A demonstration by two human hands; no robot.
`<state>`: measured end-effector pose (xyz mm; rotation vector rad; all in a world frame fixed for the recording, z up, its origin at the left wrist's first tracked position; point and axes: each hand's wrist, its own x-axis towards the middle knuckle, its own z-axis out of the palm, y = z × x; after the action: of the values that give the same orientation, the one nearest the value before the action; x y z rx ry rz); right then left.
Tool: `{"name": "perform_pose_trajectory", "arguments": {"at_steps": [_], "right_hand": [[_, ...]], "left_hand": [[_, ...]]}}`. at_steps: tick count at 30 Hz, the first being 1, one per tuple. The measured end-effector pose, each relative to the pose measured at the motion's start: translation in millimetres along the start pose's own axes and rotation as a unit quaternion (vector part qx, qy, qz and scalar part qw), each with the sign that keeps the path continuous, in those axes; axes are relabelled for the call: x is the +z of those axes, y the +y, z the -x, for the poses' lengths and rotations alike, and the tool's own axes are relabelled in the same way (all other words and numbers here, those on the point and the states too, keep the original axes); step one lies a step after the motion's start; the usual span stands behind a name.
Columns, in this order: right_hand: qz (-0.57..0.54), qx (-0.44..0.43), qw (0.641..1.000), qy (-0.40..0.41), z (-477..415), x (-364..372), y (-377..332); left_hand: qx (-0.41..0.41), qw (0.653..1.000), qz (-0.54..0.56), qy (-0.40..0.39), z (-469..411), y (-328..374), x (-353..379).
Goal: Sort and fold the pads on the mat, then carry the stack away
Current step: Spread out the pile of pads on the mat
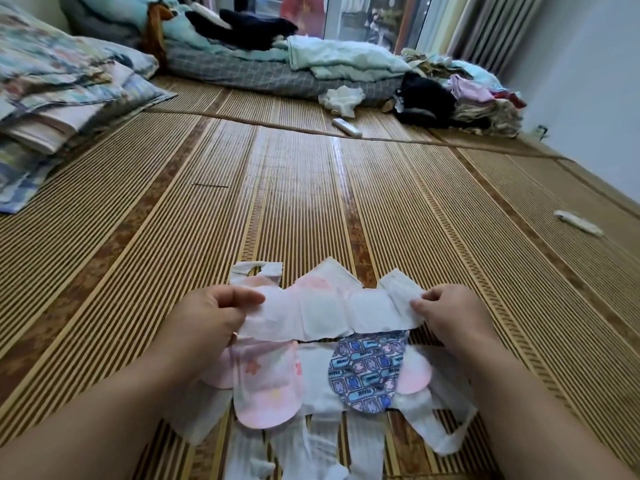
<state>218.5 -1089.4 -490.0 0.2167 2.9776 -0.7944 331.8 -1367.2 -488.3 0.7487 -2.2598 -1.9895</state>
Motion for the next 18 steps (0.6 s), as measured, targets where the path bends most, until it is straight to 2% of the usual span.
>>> {"name": "perform_pose_trajectory", "arguments": {"at_steps": [2, 6, 10, 12, 14, 18], "right_hand": [[-0.019, -0.014, 1.0, 0.019, 1, -7, 0], [-0.173, -0.005, 0.984, 0.03, 6, -16, 0], [-0.363, 0.037, 0.931, 0.002, 9, -28, -4], [-0.425, 0.049, 0.904, -0.015, 12, -35, -4], [-0.44, 0.054, 0.896, -0.034, 18, -40, -3], [-0.42, 0.067, 0.901, -0.082, 39, -39, 6]], "left_hand": [[0.006, 1.0, 0.005, 0.007, 0, 1, 2], [0.042, 0.998, 0.021, 0.029, 2, 3, 1], [0.063, 0.997, 0.004, 0.042, 8, 10, -3], [0.069, 0.997, 0.004, 0.032, 14, 11, -5], [0.081, 0.996, -0.016, 0.02, 21, 12, -9], [0.103, 0.993, -0.061, 0.004, 41, 7, -20]]}}
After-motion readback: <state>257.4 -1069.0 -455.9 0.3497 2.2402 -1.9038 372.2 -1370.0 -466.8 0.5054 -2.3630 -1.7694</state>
